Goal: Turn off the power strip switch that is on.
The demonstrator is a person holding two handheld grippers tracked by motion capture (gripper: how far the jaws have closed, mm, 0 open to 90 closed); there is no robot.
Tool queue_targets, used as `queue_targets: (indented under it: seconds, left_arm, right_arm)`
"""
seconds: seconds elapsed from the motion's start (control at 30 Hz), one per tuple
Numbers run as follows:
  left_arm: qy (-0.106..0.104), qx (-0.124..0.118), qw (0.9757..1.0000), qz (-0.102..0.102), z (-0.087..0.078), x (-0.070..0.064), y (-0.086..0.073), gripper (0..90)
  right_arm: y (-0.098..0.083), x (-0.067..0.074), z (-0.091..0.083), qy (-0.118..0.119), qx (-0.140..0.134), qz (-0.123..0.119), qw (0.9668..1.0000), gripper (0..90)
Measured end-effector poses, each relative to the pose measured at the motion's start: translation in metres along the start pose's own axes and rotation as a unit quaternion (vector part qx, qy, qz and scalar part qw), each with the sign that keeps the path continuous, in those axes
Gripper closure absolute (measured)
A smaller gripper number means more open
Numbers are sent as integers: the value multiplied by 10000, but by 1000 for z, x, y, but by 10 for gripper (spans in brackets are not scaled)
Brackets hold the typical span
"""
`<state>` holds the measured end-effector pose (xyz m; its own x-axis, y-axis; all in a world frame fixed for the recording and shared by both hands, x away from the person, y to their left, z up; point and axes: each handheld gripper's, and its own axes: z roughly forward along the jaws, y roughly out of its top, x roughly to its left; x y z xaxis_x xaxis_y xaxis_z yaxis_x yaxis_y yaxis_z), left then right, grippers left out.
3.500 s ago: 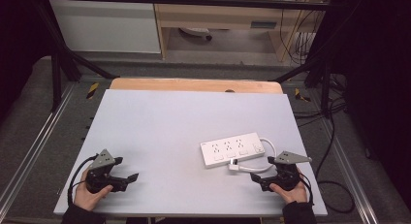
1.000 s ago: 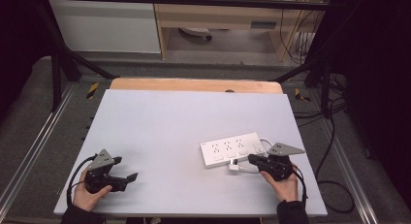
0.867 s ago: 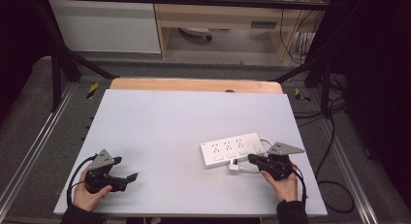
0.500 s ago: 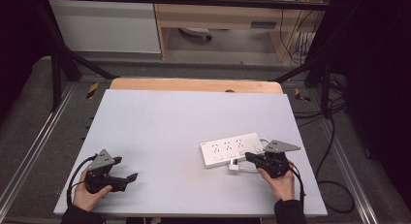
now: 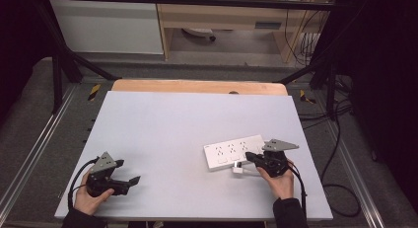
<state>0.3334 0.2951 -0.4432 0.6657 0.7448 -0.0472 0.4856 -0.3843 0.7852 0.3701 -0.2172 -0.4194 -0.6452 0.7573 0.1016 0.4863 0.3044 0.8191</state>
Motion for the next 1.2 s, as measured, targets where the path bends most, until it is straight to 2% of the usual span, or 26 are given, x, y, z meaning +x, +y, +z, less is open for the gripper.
queue_targets:
  seconds: [0.5, 1.2]
  left_arm:
    - [2, -1, 10000, 3, 0, 0, 0, 96]
    - [-6, -2, 10000, 1, 0, 0, 0, 96]
  right_arm:
    - [-1, -7, 15, -80, 111, 86, 9999, 900]
    - [-4, -8, 23, -94, 204, 128, 9997, 900]
